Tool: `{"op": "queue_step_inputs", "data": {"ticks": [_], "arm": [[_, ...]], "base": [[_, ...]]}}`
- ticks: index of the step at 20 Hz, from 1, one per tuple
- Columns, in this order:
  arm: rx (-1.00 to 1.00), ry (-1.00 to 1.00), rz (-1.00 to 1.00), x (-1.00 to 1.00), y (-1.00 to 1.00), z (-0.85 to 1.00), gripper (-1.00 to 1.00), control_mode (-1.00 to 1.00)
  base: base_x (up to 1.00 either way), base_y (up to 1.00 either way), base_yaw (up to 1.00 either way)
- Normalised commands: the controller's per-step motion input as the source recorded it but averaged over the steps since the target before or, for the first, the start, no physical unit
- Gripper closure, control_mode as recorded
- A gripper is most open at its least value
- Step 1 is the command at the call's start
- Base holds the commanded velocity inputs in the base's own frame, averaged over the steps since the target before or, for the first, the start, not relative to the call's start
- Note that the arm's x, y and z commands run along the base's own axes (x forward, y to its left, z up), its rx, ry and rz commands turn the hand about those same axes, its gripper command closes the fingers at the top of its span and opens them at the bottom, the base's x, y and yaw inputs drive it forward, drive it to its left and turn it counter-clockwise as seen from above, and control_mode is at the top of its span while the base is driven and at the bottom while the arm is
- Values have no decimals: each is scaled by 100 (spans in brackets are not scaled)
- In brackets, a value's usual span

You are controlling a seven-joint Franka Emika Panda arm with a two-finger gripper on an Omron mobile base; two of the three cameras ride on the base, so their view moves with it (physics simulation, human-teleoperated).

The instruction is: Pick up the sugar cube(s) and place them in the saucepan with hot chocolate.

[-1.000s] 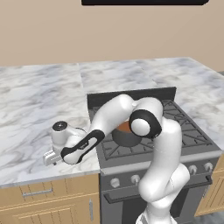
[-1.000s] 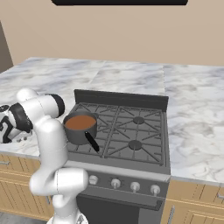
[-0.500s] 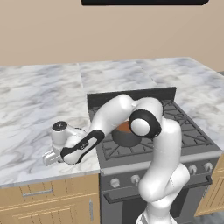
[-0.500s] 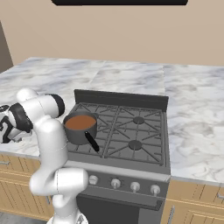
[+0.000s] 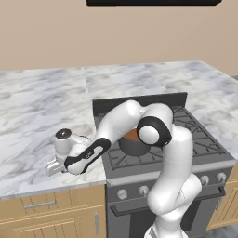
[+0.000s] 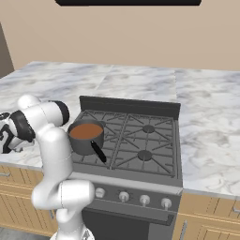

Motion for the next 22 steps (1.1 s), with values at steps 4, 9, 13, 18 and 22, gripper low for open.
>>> {"op": "queue_step_inputs", "data": {"ticks": [4,9,13,18,22], "arm": [[1,-1,0,-4,-11,30,100,-100],[6,-13,-1,-20,-25,56,100,-100],[12,-18,-3,-23,-35,73,100,-100],[13,-17,-6,-24,-45,68,100,-100],[12,-13,-10,-3,-74,59,100,-100]], "base": [[0,0,0],[0,0,0],[0,0,0],[0,0,0],[0,0,0]]}}
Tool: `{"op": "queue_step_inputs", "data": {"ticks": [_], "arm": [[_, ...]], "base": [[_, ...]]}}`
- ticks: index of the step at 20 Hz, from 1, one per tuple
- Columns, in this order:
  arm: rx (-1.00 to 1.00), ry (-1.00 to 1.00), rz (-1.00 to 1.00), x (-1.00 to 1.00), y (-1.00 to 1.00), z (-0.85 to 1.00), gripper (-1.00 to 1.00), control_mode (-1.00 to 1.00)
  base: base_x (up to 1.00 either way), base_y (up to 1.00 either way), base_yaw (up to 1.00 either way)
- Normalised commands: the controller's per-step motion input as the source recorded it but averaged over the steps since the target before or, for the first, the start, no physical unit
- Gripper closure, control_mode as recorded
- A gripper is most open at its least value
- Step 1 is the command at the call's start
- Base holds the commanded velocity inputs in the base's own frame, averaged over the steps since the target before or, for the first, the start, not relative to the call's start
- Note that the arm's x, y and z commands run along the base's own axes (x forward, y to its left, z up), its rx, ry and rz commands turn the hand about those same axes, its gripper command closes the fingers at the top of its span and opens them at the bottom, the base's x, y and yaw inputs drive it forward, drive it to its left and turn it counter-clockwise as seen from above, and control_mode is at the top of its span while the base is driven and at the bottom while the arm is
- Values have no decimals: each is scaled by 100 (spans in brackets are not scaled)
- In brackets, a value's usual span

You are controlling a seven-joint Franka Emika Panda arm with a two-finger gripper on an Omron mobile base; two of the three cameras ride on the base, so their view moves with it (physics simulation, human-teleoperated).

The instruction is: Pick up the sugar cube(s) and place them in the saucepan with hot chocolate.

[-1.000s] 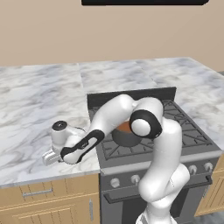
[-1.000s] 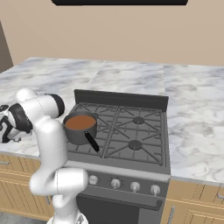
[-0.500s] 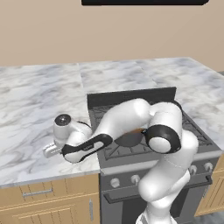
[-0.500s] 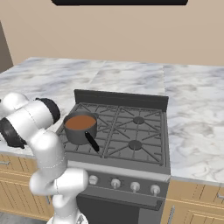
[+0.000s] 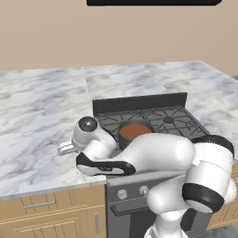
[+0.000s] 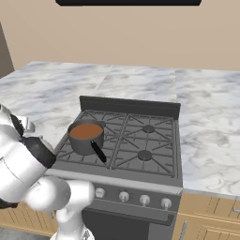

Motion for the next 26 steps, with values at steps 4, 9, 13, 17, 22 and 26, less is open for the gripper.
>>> {"op": "queue_step_inputs", "data": {"ticks": [4,9,13,17,22,26], "arm": [[11,-9,-13,9,-88,47,100,-100],[10,-3,-14,8,-89,51,100,-100],[7,2,-9,0,-84,61,100,-100],[2,9,-7,10,-87,57,100,-100],[0,17,-6,20,-72,12,100,-100],[0,14,-6,31,-48,0,100,-100]], "base": [[0,0,0],[0,0,0],[0,0,0],[0,0,0],[0,0,0],[0,0,0]]}}
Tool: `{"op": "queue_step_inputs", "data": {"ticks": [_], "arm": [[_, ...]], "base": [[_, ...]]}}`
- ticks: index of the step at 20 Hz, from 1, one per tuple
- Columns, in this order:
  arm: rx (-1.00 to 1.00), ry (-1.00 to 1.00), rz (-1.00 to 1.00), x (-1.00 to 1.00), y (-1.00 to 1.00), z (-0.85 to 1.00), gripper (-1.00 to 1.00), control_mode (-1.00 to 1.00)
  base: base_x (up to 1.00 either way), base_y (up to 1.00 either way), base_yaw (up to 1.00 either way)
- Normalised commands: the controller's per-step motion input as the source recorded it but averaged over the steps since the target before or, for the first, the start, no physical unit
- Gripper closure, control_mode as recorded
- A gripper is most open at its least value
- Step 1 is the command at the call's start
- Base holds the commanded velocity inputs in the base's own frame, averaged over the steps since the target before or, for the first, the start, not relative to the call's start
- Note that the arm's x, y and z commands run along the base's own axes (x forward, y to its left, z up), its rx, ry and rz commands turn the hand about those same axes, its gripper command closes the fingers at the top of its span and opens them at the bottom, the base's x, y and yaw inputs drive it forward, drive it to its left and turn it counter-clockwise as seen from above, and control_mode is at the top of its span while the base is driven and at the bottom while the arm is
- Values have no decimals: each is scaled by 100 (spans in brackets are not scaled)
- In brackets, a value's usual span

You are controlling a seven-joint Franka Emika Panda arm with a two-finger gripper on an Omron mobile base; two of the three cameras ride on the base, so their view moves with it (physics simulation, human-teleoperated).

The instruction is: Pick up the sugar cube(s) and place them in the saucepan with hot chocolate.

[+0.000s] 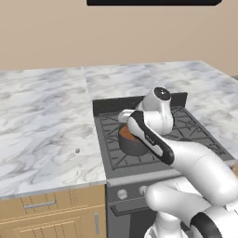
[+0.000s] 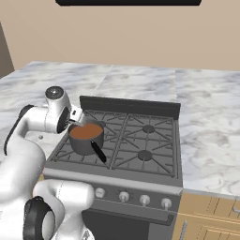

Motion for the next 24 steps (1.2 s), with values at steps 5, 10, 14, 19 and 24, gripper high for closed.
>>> {"op": "queue_step_inputs", "data": {"ticks": [5,10,14,19,24], "arm": [[-7,14,-6,38,-9,-25,100,-100],[-11,13,-8,58,0,-30,100,-100],[-7,14,-8,37,0,-25,100,-100],[0,11,0,10,-10,0,100,-100],[0,11,0,12,-11,-4,100,-100]], "base": [[0,0,0],[0,0,0],[0,0,0],[0,0,0],[0,0,0]]}}
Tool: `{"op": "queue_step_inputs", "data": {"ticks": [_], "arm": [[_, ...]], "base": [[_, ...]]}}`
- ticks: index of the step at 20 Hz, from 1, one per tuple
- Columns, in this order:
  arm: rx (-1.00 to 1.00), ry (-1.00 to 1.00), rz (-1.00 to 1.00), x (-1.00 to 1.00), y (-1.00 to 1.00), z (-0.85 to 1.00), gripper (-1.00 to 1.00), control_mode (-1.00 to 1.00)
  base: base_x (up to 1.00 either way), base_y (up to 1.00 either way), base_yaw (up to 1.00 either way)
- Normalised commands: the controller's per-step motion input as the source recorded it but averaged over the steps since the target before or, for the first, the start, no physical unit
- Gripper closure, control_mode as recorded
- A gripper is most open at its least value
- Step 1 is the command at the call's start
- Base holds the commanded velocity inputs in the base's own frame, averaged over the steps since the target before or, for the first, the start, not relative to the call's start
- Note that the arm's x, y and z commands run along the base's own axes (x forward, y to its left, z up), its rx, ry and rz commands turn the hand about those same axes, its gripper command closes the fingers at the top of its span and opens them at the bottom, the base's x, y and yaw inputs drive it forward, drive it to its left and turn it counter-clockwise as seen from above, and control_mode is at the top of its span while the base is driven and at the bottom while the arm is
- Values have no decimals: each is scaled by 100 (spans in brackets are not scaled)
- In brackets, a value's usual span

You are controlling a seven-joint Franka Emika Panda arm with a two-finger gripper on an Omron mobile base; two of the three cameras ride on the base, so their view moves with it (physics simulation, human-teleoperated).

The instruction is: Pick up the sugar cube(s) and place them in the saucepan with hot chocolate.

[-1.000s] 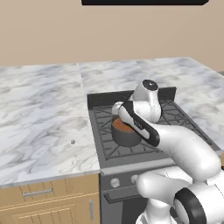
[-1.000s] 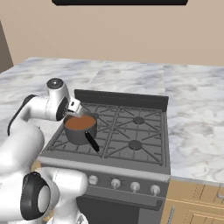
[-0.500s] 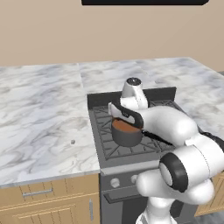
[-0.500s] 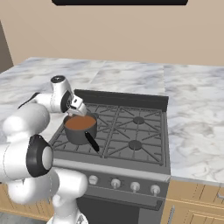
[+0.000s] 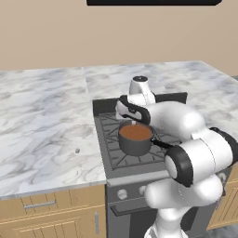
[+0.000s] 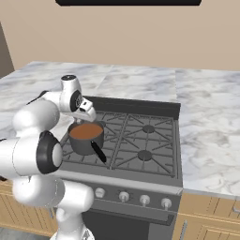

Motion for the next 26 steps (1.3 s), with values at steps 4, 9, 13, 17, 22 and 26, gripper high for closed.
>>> {"op": "queue_step_inputs", "data": {"ticks": [4,9,13,17,22,26], "arm": [[0,7,0,14,-13,-3,100,-100],[0,4,0,13,-29,-2,100,-100],[0,0,0,4,-23,0,100,-100],[0,-5,0,-1,2,0,100,-100],[0,-7,0,-4,13,-3,100,-100],[0,-4,0,-2,18,-11,100,-100]], "base": [[0,0,0],[0,0,0],[0,0,0],[0,0,0],[0,0,0],[0,0,0]]}}
